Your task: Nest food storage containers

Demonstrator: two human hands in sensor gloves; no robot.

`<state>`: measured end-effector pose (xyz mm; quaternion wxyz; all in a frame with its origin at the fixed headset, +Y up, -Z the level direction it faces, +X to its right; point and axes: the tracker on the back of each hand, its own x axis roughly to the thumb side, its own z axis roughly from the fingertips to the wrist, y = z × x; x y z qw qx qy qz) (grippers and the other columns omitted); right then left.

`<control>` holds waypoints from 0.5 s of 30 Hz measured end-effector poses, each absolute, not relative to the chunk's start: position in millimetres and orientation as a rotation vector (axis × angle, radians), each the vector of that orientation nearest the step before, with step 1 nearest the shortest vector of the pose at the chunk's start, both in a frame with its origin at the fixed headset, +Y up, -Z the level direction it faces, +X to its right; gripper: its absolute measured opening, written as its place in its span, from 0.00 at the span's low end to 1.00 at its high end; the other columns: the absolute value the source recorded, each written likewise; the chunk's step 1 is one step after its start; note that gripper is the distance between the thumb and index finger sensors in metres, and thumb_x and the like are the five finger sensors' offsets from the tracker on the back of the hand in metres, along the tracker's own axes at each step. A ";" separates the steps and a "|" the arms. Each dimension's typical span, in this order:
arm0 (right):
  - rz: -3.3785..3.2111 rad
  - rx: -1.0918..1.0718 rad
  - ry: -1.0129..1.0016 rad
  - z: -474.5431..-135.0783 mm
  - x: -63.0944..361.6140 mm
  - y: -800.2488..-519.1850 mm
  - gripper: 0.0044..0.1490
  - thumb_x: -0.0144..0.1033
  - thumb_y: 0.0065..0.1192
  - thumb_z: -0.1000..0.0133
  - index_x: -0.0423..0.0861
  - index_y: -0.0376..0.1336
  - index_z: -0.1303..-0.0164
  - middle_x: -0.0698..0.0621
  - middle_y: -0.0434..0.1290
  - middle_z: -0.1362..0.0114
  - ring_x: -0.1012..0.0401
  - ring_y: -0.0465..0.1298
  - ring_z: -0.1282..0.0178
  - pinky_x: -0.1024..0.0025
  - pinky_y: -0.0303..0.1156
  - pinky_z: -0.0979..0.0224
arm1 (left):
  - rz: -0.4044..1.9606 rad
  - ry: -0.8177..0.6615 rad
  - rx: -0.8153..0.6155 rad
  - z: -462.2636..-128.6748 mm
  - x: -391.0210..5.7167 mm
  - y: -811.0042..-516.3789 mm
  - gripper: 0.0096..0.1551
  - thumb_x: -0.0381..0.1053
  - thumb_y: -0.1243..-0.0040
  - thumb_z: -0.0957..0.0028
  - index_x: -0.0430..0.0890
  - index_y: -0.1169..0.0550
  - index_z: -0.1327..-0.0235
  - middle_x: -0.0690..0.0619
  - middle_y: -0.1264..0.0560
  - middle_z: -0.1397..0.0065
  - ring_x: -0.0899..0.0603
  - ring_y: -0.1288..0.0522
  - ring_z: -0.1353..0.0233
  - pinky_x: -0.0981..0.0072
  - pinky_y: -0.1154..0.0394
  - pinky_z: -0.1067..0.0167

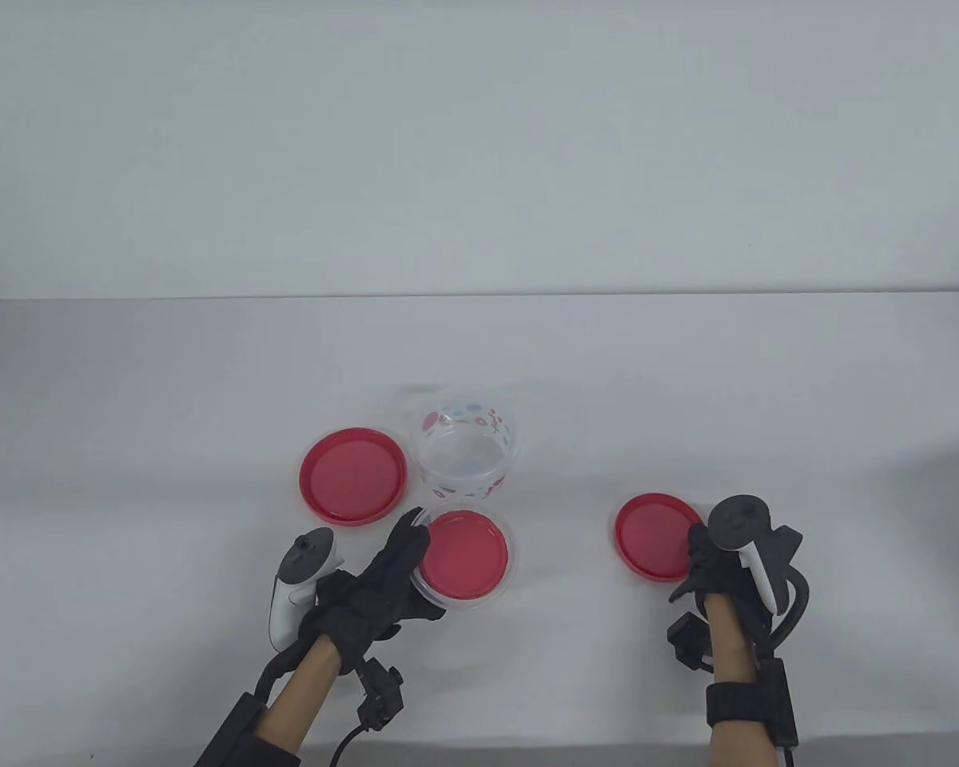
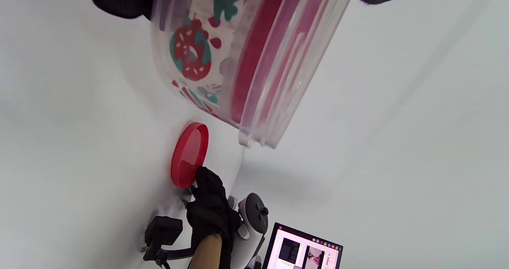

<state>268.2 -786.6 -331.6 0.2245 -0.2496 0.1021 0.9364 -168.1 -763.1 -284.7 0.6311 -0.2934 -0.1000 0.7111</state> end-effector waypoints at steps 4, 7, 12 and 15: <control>2.601 -0.706 0.348 -334.0 264.2 -789.4 0.31 0.39 0.50 0.31 0.35 0.49 0.25 0.35 0.35 0.15 0.37 0.37 0.20 0.34 0.39 0.25 | 1.628 -0.229 -0.670 -285.6 -168.4 -763.9 0.52 0.74 0.67 0.32 0.50 0.71 0.14 0.33 0.62 0.13 0.26 0.43 0.21 0.34 0.42 0.26; 2.621 -0.718 0.356 -335.2 261.4 -788.7 0.27 0.38 0.48 0.30 0.36 0.51 0.27 0.35 0.36 0.15 0.37 0.37 0.19 0.34 0.39 0.25 | 1.622 -0.223 -0.668 -285.0 -168.3 -763.6 0.52 0.74 0.66 0.32 0.50 0.71 0.14 0.33 0.63 0.13 0.26 0.44 0.21 0.34 0.42 0.26; 2.633 -0.748 0.348 -335.4 259.8 -786.6 0.23 0.35 0.47 0.30 0.36 0.53 0.31 0.36 0.38 0.15 0.38 0.38 0.19 0.34 0.40 0.25 | 1.621 -0.229 -0.664 -285.3 -168.0 -762.8 0.52 0.74 0.67 0.32 0.50 0.71 0.14 0.33 0.63 0.13 0.26 0.43 0.22 0.34 0.42 0.26; 2.665 -0.758 0.239 -332.9 259.0 -779.2 0.23 0.36 0.50 0.32 0.36 0.57 0.34 0.36 0.46 0.16 0.38 0.47 0.20 0.34 0.49 0.26 | 1.619 -0.227 -0.669 -284.9 -167.5 -762.5 0.52 0.73 0.66 0.32 0.49 0.71 0.14 0.33 0.63 0.13 0.26 0.44 0.22 0.34 0.42 0.26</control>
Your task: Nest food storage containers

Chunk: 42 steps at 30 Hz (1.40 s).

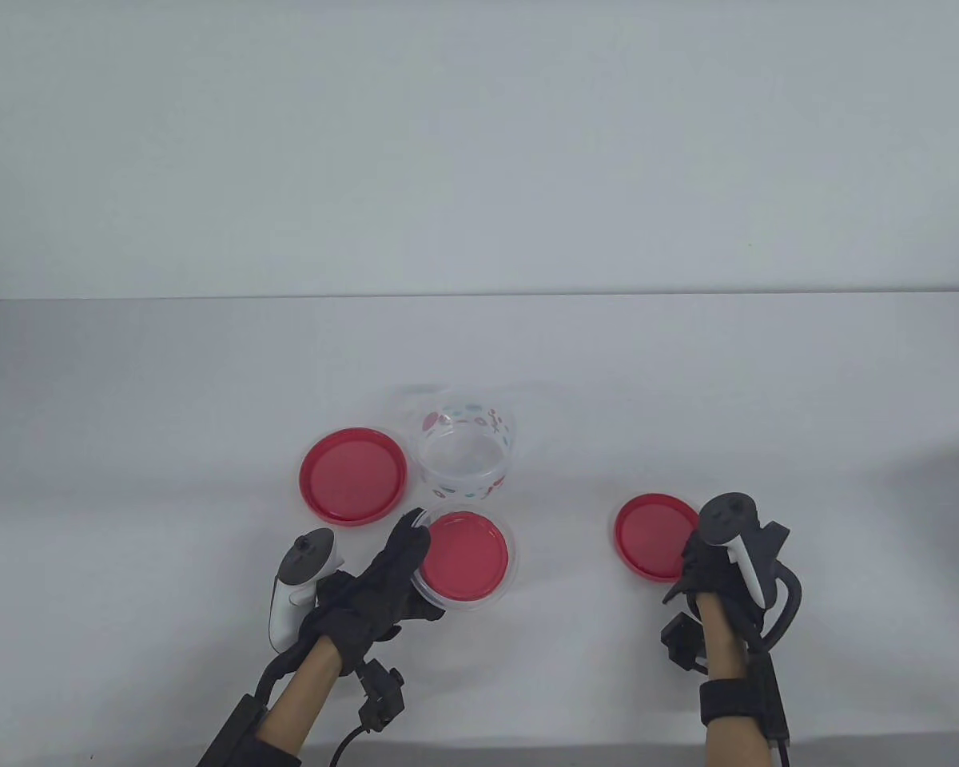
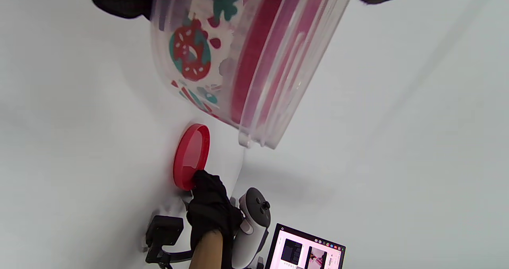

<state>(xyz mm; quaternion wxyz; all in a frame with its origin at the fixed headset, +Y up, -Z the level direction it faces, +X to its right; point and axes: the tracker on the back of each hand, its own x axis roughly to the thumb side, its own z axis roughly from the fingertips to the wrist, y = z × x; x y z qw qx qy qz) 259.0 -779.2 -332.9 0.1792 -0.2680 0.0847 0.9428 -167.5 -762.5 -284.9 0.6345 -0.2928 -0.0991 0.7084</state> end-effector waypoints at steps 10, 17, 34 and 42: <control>2.489 -0.612 -0.066 -321.8 246.8 -749.9 0.23 0.38 0.54 0.34 0.38 0.59 0.34 0.35 0.75 0.39 0.53 0.83 0.50 0.58 0.79 0.50 | 1.613 -0.227 -0.649 -282.8 -167.7 -761.4 0.53 0.73 0.66 0.32 0.49 0.71 0.14 0.33 0.62 0.13 0.26 0.43 0.22 0.34 0.42 0.27; 2.243 -0.395 -0.119 -317.7 228.9 -736.6 0.30 0.39 0.58 0.35 0.39 0.53 0.29 0.38 0.71 0.37 0.54 0.81 0.47 0.57 0.77 0.45 | 1.607 -0.214 -0.659 -282.2 -167.3 -761.6 0.53 0.73 0.66 0.32 0.49 0.71 0.14 0.32 0.63 0.13 0.26 0.43 0.22 0.34 0.42 0.27; 2.555 0.655 -0.704 -260.2 89.0 -680.3 0.32 0.38 0.64 0.39 0.43 0.54 0.30 0.42 0.69 0.33 0.50 0.77 0.36 0.53 0.73 0.37 | 1.570 -0.170 -0.691 -279.3 -163.3 -768.1 0.53 0.74 0.68 0.32 0.48 0.72 0.15 0.32 0.65 0.14 0.26 0.44 0.22 0.37 0.39 0.28; 2.619 0.952 -0.823 -237.3 57.8 -682.2 0.31 0.39 0.64 0.39 0.46 0.53 0.30 0.44 0.65 0.30 0.49 0.73 0.32 0.49 0.70 0.34 | 1.597 -0.159 -0.694 -279.1 -163.3 -769.3 0.51 0.74 0.72 0.32 0.49 0.74 0.14 0.32 0.66 0.13 0.27 0.45 0.21 0.37 0.39 0.27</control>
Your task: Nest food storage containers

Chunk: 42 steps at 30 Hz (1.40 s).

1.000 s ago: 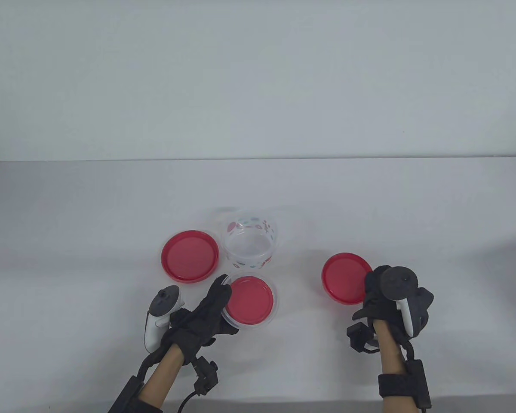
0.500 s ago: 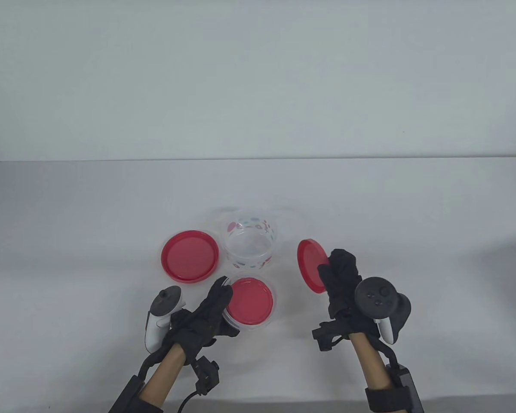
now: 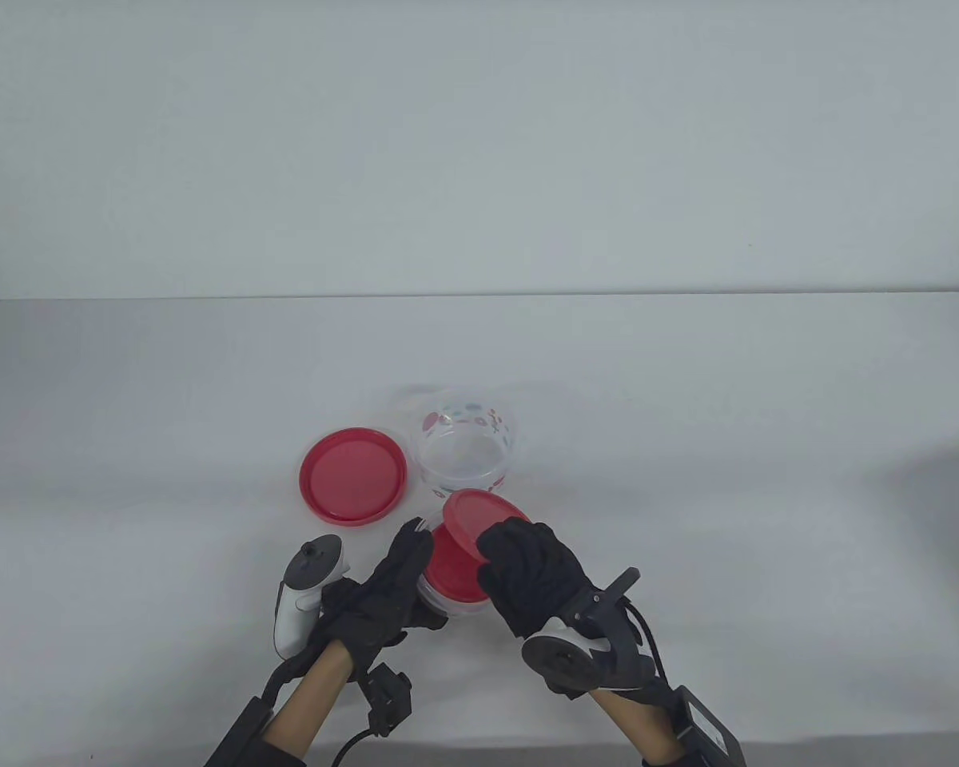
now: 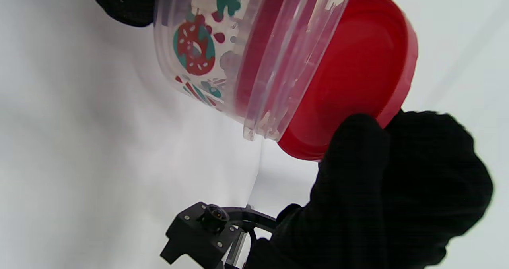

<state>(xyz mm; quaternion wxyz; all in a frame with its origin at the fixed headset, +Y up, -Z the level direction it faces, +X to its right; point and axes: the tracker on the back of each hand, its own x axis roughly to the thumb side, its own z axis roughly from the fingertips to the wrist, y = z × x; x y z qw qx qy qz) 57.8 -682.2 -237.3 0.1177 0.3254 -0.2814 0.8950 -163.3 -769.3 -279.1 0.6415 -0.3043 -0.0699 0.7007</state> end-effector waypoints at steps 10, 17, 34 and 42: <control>2.616 1.196 -0.898 -223.1 39.7 -690.1 0.32 0.38 0.65 0.39 0.47 0.53 0.30 0.45 0.63 0.29 0.48 0.69 0.29 0.39 0.61 0.29 | 1.786 -0.185 -0.724 -279.4 -162.7 -774.7 0.49 0.73 0.76 0.32 0.51 0.75 0.14 0.33 0.68 0.13 0.26 0.48 0.21 0.36 0.42 0.25; 2.432 1.008 -0.526 -237.3 50.9 -693.4 0.32 0.41 0.50 0.34 0.41 0.54 0.21 0.39 0.59 0.22 0.44 0.59 0.27 0.45 0.58 0.26 | 1.775 -0.243 -0.702 -281.1 -161.1 -772.8 0.48 0.73 0.74 0.32 0.56 0.75 0.14 0.36 0.70 0.13 0.27 0.52 0.19 0.35 0.47 0.23; 2.456 0.754 -0.154 -246.6 60.4 -702.9 0.39 0.44 0.47 0.31 0.45 0.42 0.13 0.32 0.30 0.15 0.33 0.33 0.21 0.28 0.43 0.29 | 1.686 -0.322 -0.706 -279.6 -153.2 -769.6 0.48 0.73 0.70 0.32 0.57 0.72 0.13 0.37 0.68 0.12 0.27 0.52 0.19 0.34 0.47 0.23; 2.206 0.570 -0.074 -260.5 74.5 -719.1 0.39 0.47 0.41 0.31 0.45 0.40 0.13 0.33 0.29 0.15 0.33 0.33 0.21 0.30 0.44 0.29 | 1.756 -0.345 -0.720 -278.1 -149.3 -770.1 0.49 0.71 0.75 0.30 0.49 0.77 0.18 0.40 0.67 0.13 0.29 0.53 0.22 0.39 0.45 0.23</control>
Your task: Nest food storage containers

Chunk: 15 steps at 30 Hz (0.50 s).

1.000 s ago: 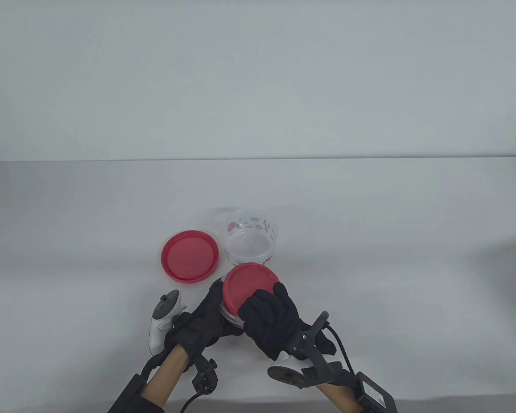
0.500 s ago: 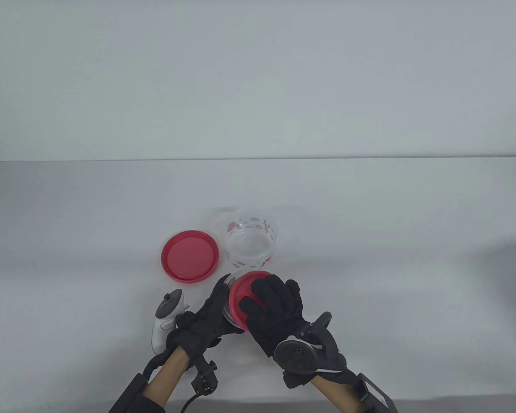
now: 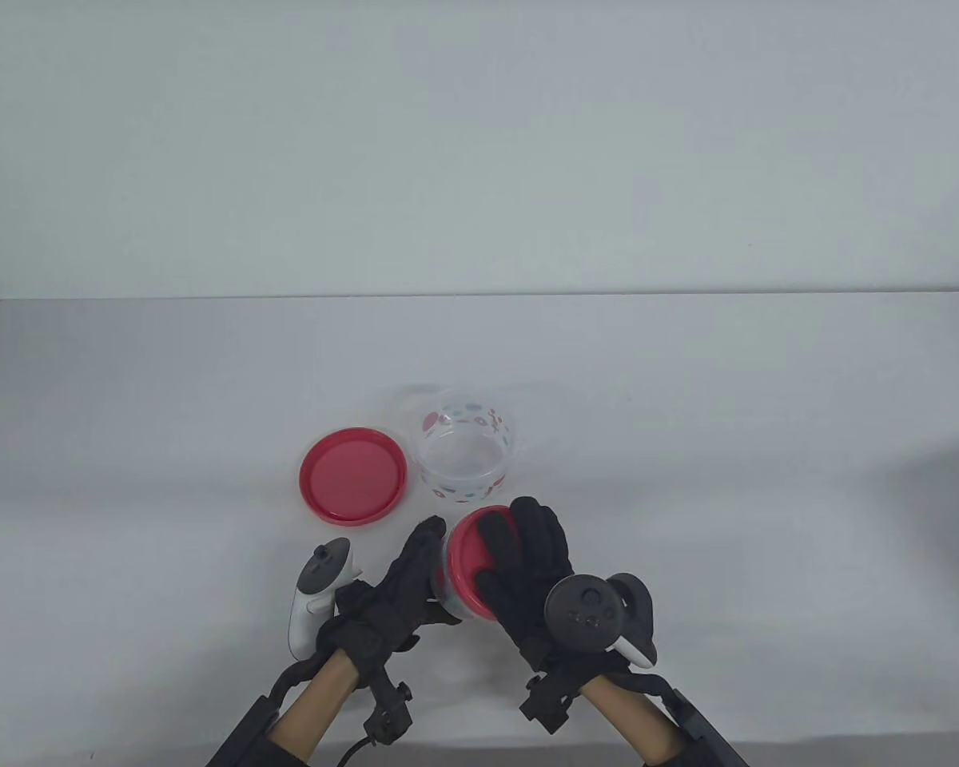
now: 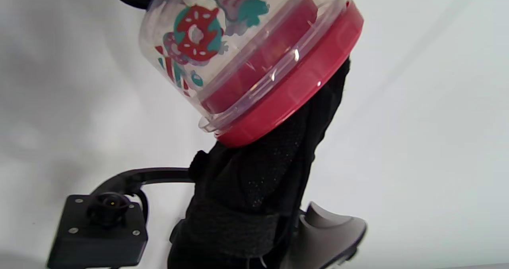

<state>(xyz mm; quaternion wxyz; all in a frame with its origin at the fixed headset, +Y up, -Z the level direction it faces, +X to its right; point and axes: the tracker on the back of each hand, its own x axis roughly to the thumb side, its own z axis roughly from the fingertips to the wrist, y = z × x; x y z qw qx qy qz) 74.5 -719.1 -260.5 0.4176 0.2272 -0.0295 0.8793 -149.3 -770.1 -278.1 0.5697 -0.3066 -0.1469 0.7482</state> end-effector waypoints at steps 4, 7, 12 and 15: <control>1.864 0.440 -0.004 -263.7 81.3 -720.9 0.39 0.47 0.41 0.30 0.44 0.40 0.13 0.33 0.29 0.16 0.33 0.34 0.22 0.31 0.45 0.29 | 1.934 -0.371 -0.679 -277.9 -145.8 -764.1 0.42 0.63 0.70 0.25 0.51 0.72 0.15 0.44 0.66 0.17 0.35 0.58 0.22 0.43 0.52 0.20; 1.740 0.434 0.007 -256.4 74.0 -722.3 0.40 0.47 0.40 0.31 0.45 0.38 0.13 0.34 0.28 0.17 0.33 0.32 0.22 0.31 0.44 0.29 | 1.932 -0.387 -0.615 -268.4 -134.6 -760.2 0.45 0.73 0.71 0.31 0.62 0.77 0.23 0.47 0.81 0.20 0.34 0.78 0.20 0.28 0.76 0.30; 1.785 0.476 -0.005 -254.6 72.2 -721.3 0.40 0.48 0.39 0.30 0.45 0.37 0.13 0.34 0.28 0.16 0.34 0.33 0.22 0.32 0.44 0.28 | 2.065 -0.416 -0.760 -265.3 -131.2 -765.0 0.46 0.75 0.71 0.32 0.68 0.80 0.24 0.40 0.83 0.18 0.22 0.72 0.18 0.25 0.53 0.26; 1.863 0.556 -0.047 -255.0 71.7 -719.4 0.40 0.50 0.38 0.31 0.47 0.37 0.13 0.35 0.28 0.16 0.35 0.33 0.21 0.33 0.44 0.27 | 2.058 -0.383 -0.739 -265.4 -133.8 -767.0 0.46 0.75 0.75 0.31 0.63 0.79 0.19 0.35 0.77 0.15 0.19 0.64 0.17 0.30 0.43 0.26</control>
